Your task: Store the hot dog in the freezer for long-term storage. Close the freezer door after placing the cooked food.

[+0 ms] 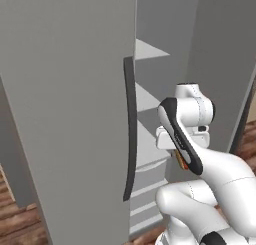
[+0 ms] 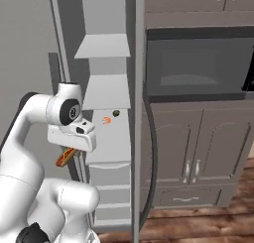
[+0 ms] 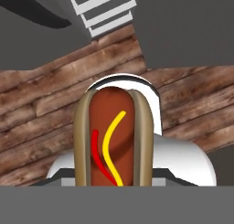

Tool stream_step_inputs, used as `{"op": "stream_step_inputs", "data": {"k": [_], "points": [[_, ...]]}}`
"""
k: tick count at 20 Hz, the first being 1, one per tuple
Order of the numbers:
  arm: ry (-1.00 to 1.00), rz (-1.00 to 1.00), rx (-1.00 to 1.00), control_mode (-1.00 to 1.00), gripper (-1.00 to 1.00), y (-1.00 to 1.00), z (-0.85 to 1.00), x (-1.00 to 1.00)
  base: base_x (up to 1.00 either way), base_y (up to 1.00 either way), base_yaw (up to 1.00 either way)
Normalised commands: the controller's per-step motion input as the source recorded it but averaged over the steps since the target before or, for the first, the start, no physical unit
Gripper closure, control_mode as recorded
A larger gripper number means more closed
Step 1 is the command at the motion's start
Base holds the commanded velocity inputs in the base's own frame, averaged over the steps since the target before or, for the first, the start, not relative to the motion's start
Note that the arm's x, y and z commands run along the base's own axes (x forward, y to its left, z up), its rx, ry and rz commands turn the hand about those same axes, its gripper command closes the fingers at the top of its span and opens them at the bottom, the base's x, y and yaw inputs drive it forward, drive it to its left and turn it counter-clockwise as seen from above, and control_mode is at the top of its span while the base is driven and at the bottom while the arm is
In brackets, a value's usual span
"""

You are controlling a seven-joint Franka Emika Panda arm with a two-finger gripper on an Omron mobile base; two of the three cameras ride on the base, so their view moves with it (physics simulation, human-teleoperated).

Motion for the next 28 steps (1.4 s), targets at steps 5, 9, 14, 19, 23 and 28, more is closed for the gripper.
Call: {"op": "stream_step_inputs", "data": {"k": [5,9,14,19,23,28], "points": [[0.0,0.0,0.0,1.0,1.0,0.0,0.0,0.0,0.0,-0.05,0.18],[0.0,0.0,0.0,1.0,1.0,0.0,0.0,0.0,0.02,0.0,0.17],[0.0,0.0,0.0,1.0,1.0,0.0,0.0,0.0,0.08,-0.01,0.11],[0.0,0.0,0.0,1.0,1.0,0.0,0.0,0.0,0.1,-0.08,0.02],[0.0,0.0,0.0,1.0,1.0,0.0,0.0,0.0,0.23,-0.1,0.0],[0.0,0.0,0.0,1.0,1.0,0.0,0.0,0.0,0.19,-0.02,-0.04]]}}
